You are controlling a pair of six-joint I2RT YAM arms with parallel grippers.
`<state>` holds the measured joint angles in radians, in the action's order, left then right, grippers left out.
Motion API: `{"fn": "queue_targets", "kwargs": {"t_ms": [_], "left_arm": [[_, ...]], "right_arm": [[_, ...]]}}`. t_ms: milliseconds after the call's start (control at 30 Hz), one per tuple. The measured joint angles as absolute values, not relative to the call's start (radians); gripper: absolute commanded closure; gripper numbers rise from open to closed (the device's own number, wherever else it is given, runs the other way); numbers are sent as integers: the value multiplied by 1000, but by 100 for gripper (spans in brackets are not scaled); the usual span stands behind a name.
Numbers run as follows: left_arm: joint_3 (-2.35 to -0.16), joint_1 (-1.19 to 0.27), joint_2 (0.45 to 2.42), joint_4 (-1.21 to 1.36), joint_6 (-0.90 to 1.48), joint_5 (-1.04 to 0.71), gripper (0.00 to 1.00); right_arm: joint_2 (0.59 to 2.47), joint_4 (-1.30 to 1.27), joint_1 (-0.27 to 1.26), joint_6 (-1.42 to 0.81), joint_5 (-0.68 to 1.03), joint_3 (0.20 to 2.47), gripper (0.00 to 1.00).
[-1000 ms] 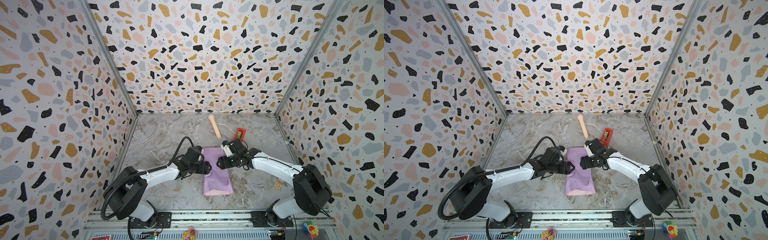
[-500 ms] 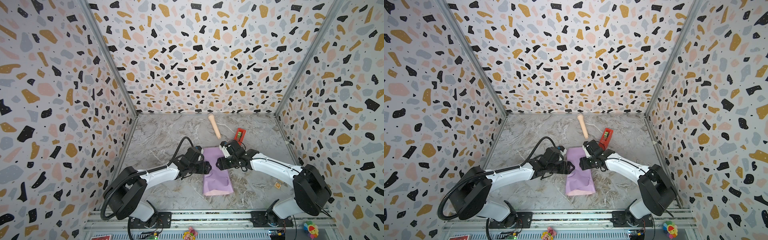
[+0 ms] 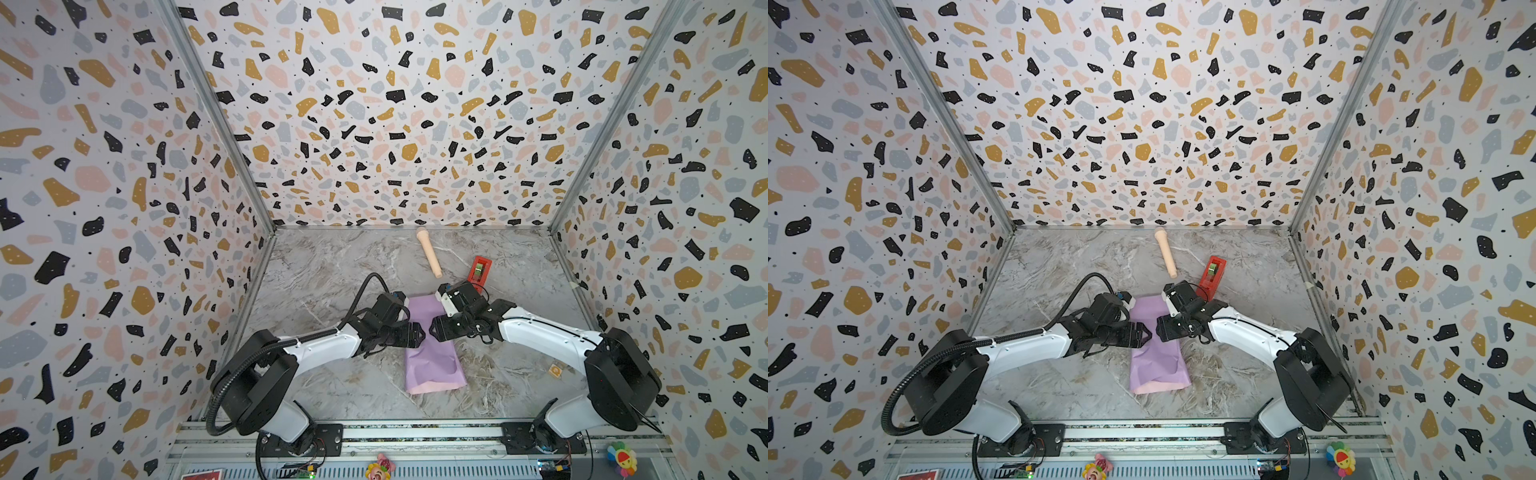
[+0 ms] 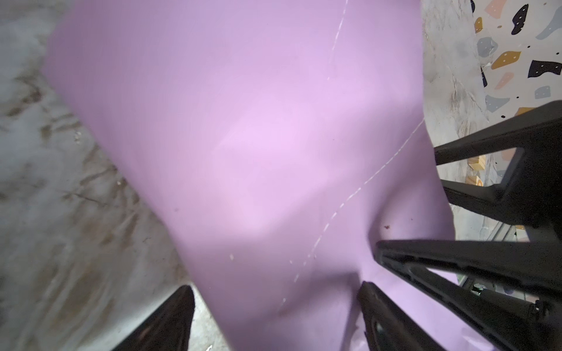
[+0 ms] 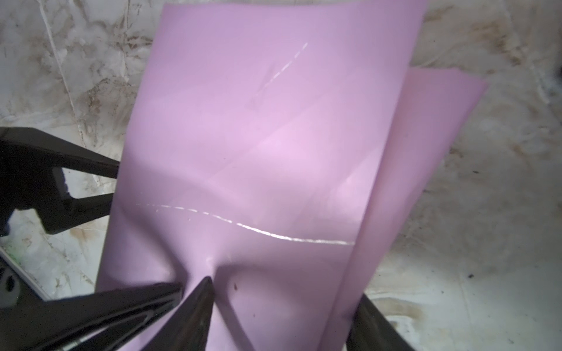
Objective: Wrap the gift box in paper
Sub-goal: 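Release the seam and move the right gripper to the red tape dispenser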
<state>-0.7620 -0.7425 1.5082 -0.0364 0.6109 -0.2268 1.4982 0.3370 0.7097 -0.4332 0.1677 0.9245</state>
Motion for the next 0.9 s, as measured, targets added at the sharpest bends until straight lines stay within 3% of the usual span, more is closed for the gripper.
{"fn": "queue_targets", "kwargs": {"t_ms": [167, 400, 733, 900], "left_arm": [[-772, -743, 1514, -45, 575, -215, 15], [-811, -743, 1542, -66, 526, -207, 16], [-834, -743, 1560, -77, 490, -207, 17], [-834, -743, 1560, -77, 485, -207, 17]], "right_arm": [[1497, 345, 664, -423, 205, 925, 24], [1439, 360, 520, -402, 295, 925, 22], [1394, 190, 162, -517, 490, 925, 28], [1470, 69, 102, -596, 539, 931, 33]]}}
